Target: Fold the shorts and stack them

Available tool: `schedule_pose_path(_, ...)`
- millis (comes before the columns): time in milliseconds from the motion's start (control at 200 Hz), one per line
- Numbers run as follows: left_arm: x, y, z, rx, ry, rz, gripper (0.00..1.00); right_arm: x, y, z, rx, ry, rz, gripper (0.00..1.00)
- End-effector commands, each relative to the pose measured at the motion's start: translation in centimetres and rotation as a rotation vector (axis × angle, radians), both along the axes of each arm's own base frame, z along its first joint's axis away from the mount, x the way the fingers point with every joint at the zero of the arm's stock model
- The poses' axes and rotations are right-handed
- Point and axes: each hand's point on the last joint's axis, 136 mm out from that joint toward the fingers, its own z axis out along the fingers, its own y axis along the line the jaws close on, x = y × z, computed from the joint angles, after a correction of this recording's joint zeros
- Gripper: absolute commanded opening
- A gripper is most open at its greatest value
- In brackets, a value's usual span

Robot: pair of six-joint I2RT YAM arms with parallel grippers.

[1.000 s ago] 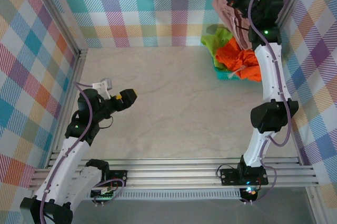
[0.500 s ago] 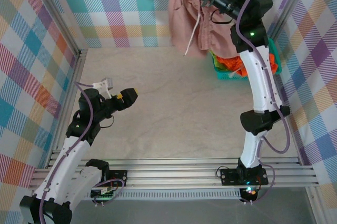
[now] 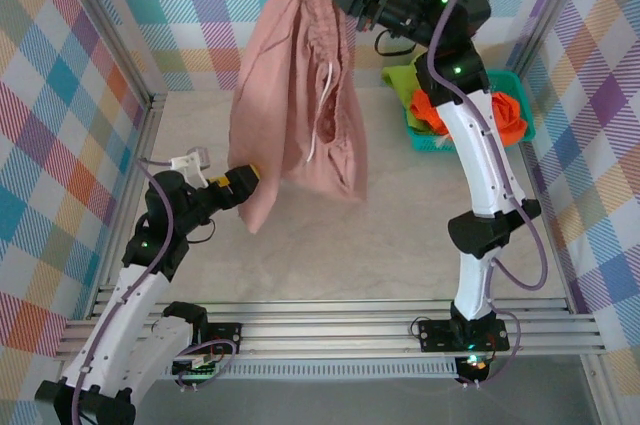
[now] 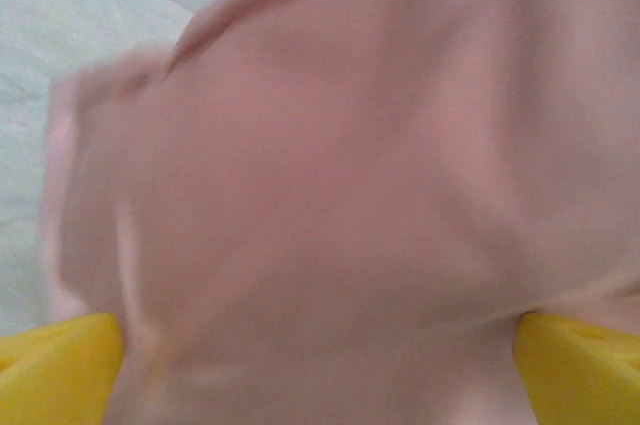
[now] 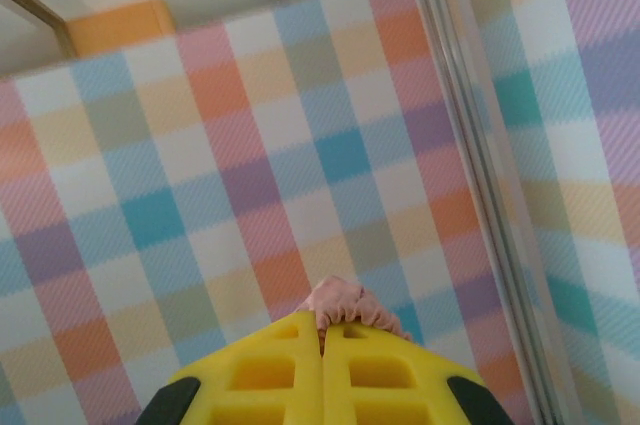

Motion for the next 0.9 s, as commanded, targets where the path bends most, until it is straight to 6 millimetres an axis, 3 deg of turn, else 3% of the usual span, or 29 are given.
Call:
schedule_pose_path(0, -0.5, 0.5, 0.2, 0.001, -0.015, 0.037, 1.00, 0.5, 0.4, -5.1, -0.137, 0.001, -0.023, 0.00)
schedule_pose_path(60, -0.6, 0.9, 0.1, 0.008, -0.011, 0.052, 1.00, 1.0, 0.3, -9.2, -0.198, 0.023, -0.051, 0.00)
schedule_pose_path(205, -0.6, 1.8, -0.7, 0.023, 0.023, 0.111, 1.00, 0.4, -2.3, -17.6, -0.330, 0.025, -0.170, 0.00)
schedule_pose_path(340, 0.2, 2.8, -2.1, 0.023, 0.102, 0.184, 1.00, -2.6, -4.3, -25.4, -0.472, 0.067, -0.181, 0.03)
schedule_pose_path(485, 1.3, 2.9, -5.8, 0.012, 0.283, 0.235, 1.00, -6.4, -6.1, -33.2, -0.562, 0.179, -0.154, 0.05)
schedule_pose_path(585, 2.5, 2.1, -8.4, 0.010, 0.397, 0.230, 1.00, -7.8, -7.4, -37.9, -0.610, 0.277, -0.184, 0.04)
schedule_pose_path(740, 3.9, 1.5, -12.2, 0.056, 0.545, 0.251, 1.00, -9.0, -9.1, -43.1, -0.699, 0.412, -0.224, 0.02)
schedule_pose_path(895, 4.9, 2.2, -15.1, 0.100, 0.618, 0.315, 1.00, -9.2, -9.6, -44.7, -0.712, 0.455, -0.246, 0.00)
